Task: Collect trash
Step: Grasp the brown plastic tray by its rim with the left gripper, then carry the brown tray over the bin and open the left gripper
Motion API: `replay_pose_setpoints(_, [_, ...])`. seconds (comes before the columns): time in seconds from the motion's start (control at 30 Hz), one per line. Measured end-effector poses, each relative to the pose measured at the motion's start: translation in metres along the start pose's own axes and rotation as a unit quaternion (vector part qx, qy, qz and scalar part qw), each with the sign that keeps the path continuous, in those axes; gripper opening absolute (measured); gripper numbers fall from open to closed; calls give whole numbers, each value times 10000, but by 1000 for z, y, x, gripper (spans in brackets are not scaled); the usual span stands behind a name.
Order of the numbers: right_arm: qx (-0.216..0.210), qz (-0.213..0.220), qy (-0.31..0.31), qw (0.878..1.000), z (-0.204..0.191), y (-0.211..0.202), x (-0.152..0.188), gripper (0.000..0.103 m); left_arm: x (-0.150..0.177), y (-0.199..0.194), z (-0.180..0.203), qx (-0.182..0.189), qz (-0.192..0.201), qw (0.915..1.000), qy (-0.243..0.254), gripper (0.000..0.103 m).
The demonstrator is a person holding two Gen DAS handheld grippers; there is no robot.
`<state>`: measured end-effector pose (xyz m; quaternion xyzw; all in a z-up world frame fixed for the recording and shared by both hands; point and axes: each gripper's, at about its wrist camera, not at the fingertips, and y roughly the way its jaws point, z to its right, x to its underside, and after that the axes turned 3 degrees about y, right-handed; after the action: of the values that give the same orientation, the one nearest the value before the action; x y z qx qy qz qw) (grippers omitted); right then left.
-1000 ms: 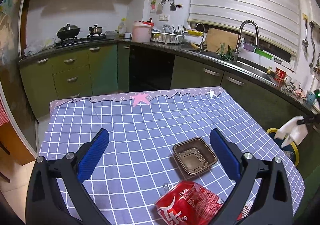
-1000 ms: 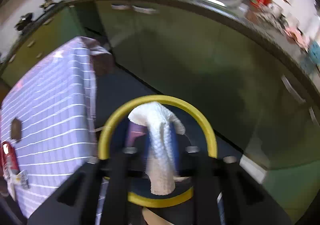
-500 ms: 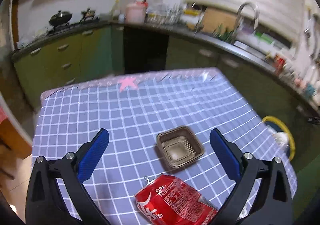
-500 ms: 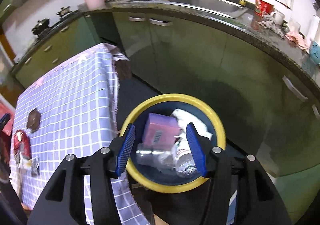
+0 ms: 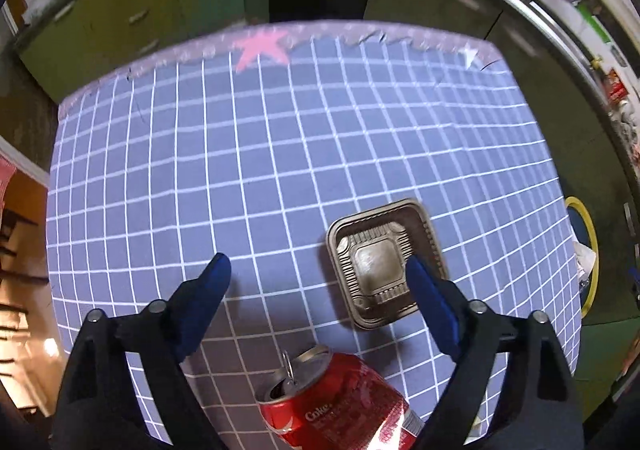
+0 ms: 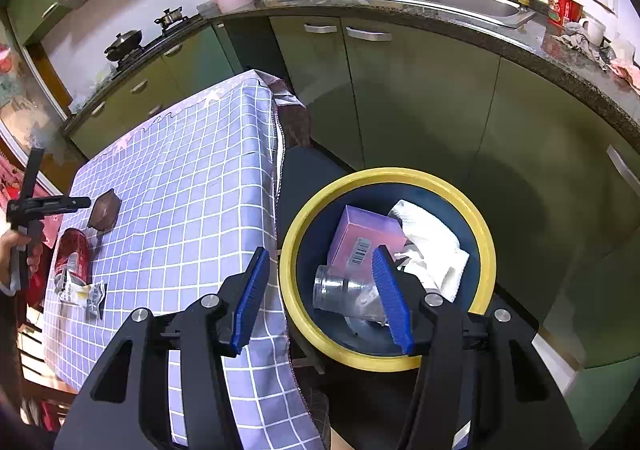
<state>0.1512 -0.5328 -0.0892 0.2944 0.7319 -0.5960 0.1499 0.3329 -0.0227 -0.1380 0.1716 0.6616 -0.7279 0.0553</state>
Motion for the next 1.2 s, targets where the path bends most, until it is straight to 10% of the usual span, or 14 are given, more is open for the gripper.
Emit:
replay_pose_setpoints(0.7, [-251, 46, 74, 9996, 15, -5, 7, 54, -8, 34, 21, -12, -643, 9978, 145, 6])
replay_pose_setpoints(1.2, [-126, 437, 279, 9986, 37, -38, 20, 53, -12, -51, 109, 445, 107, 9920, 1179, 4])
